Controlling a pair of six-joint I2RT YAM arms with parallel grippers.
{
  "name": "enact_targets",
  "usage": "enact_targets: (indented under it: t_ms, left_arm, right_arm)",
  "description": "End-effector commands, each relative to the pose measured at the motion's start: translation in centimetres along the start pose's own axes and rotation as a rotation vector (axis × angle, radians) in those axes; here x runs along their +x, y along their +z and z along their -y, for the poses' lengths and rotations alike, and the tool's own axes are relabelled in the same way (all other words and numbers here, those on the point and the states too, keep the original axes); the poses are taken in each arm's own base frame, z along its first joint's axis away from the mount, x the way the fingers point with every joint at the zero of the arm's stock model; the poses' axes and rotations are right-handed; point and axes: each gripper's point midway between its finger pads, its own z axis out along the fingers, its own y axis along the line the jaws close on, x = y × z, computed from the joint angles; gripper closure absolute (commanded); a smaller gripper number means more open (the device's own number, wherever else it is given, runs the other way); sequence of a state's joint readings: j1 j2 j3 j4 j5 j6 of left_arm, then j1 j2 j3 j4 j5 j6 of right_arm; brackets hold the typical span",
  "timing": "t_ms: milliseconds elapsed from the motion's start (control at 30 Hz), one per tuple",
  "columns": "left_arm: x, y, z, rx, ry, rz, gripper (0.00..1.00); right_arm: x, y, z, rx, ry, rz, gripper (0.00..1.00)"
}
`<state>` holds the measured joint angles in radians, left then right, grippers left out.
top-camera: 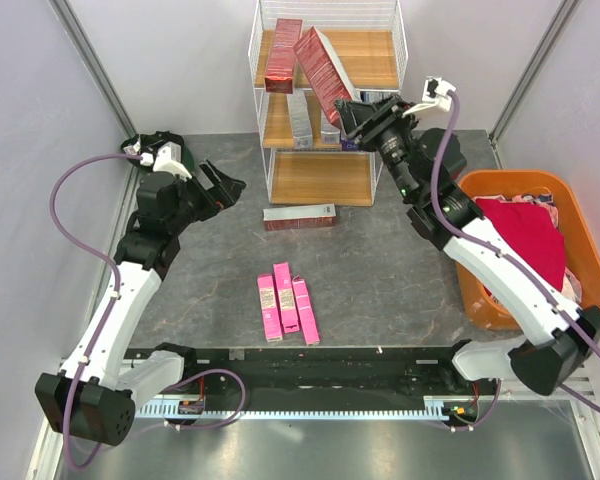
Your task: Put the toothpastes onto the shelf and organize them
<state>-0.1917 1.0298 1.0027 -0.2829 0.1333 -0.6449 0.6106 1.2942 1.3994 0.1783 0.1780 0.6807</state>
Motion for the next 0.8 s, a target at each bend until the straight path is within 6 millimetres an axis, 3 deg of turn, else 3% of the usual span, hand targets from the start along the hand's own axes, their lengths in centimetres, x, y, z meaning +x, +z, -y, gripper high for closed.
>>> enact_targets:
  t_ms: [0, 167, 200, 233, 300, 333, 500, 767]
  left_arm:
    - [-0.1, -0.3, -0.1, 0.004, 0.024, 0.012, 0.00]
    - [-0.1, -0.8, -0.2, 0.004, 0.021, 0.023, 0.00]
    - [-0.1, -0.9, -0.2, 0.004, 0.021, 0.028, 0.00]
    - [0.0, -1.0, -0.3, 0.003, 0.021, 0.027, 0.00]
    - [-0.1, -1.1, -0.3, 0.002, 0.025, 0.033, 0.00]
    - [0.0, -1.1, -0.4, 0.000, 0.026, 0.031, 0.00]
    - [0.5, -1.0, -0.4, 0.004, 0.003, 0.012, 0.00]
    - [1.3, -1.1, -0.4, 0.014, -0.027, -0.007, 0.00]
  right_arm:
    - [-6.0, 1.6, -1.1, 0.032, 0.081, 0.237, 0.78]
    - [-5.9, 3.5, 0.2, 0.080, 0.123, 0.294, 0.79]
    - [-6.3, 3.9, -0.3, 0.071, 0.134, 0.301, 0.79]
    - [-5.2, 4.8, 0.5, 0.093, 0.136, 0.279, 0.79]
    - [-5.4, 5.7, 0.2, 0.094, 0.157, 0.285, 0.79]
    - [-4.1, 6.6, 1.1, 0.122, 0.163, 0.263, 0.79]
    - [-1.9, 9.0, 2.6, 0.177, 0.220, 0.235, 0.79]
    - [-0.3, 10.6, 4.2, 0.219, 0.303, 0.257, 0.80]
